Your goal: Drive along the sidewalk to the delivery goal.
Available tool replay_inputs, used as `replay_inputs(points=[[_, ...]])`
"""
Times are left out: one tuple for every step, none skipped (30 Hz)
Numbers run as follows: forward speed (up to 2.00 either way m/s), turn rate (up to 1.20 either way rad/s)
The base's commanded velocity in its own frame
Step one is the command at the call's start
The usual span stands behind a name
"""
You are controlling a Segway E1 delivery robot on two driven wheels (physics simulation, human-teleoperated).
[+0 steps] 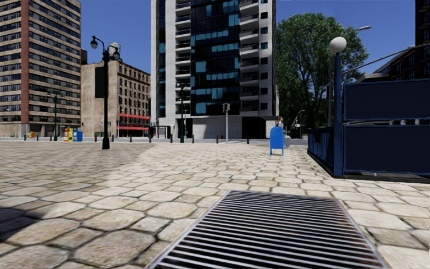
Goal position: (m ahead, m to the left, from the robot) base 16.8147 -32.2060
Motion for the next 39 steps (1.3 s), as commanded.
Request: replay_inputs(points=[[2.0,0.0],[2.0,0.0],[2.0,0.0],[2.0,0.0],[2.0,0.0],[2.0,0.0],[2.0,0.0],[2.0,0.0],[2.0,0.0],[2.0,0.0],[2.0,0.0],[2.0,0.0],[2.0,0.0],[2.0,0.0],[2.0,0.0],[2.0,0.0],[2.0,0.0],[2.0,0.0],[2.0,0.0],[2.0,0.0],[2.0,0.0],[2.0,0.0],[2.0,0.0],[2.0,0.0],[2.0,0.0],[2.0,0.0],[2.0,0.0],[2.0,0.0],[2.0,0.0],[2.0,0.0],[2.0,0.0],[2.0,0.0],[2.0,0.0],[2.0,0.0],[2.0,0.0],[2.0,0.0],[2.0,0.0],[2.0,0.0],[2.0,0.0]])
